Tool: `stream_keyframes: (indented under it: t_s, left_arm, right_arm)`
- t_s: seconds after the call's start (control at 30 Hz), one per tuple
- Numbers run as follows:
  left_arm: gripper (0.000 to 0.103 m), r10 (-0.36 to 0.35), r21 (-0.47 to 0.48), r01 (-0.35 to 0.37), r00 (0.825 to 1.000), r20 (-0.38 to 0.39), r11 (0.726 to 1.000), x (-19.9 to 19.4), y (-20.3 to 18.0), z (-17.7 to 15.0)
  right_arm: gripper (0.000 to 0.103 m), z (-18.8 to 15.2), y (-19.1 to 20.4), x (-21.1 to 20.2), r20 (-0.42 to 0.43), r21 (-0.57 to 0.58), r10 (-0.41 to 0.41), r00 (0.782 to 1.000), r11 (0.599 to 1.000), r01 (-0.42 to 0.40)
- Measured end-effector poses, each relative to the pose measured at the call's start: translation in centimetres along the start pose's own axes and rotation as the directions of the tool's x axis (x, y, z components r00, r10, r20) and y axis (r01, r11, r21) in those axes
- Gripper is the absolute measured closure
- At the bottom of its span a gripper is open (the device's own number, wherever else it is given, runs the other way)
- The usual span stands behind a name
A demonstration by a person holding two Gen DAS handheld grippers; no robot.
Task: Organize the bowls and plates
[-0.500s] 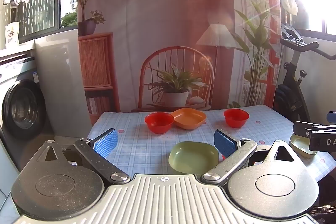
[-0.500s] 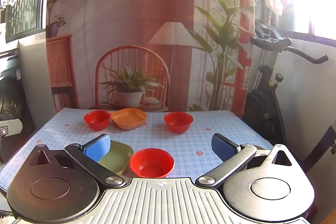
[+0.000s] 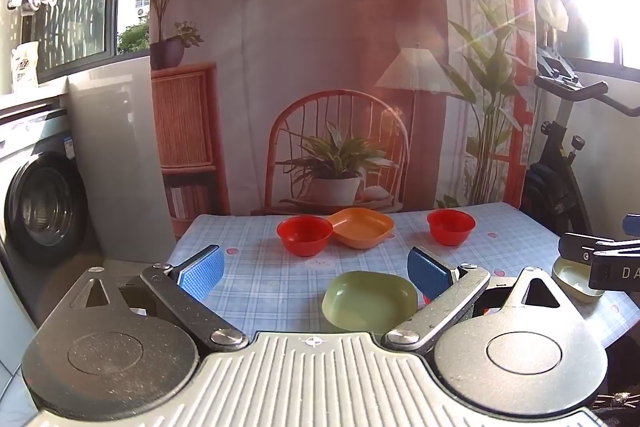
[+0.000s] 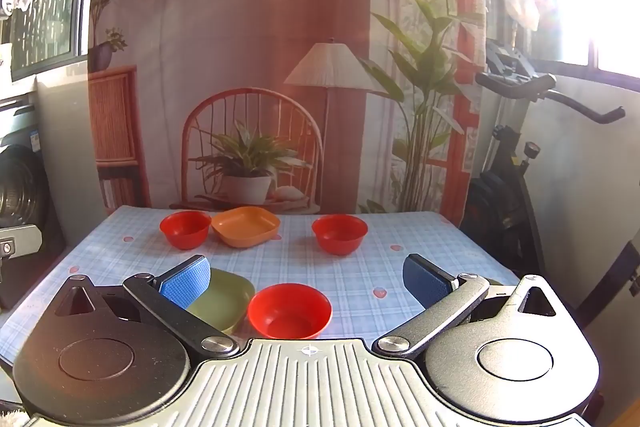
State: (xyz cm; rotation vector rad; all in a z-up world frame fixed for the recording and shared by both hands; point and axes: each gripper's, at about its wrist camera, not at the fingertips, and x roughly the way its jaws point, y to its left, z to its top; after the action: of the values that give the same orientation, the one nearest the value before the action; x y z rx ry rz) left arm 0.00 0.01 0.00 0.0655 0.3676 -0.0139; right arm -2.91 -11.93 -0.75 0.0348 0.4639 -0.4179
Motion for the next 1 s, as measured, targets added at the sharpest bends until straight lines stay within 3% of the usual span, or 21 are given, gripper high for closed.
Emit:
stream_keyframes:
  t_s: [1.0]
  left_arm:
    - [0.004,0.0,-0.002,0.0,1.0,0.001,1.0,-0.01,0.01,0.0]
  right_arm:
    - [0.0,0.03,0.24,-0.03,-0.002,-0.001,0.0,1.0,1.0,0.0]
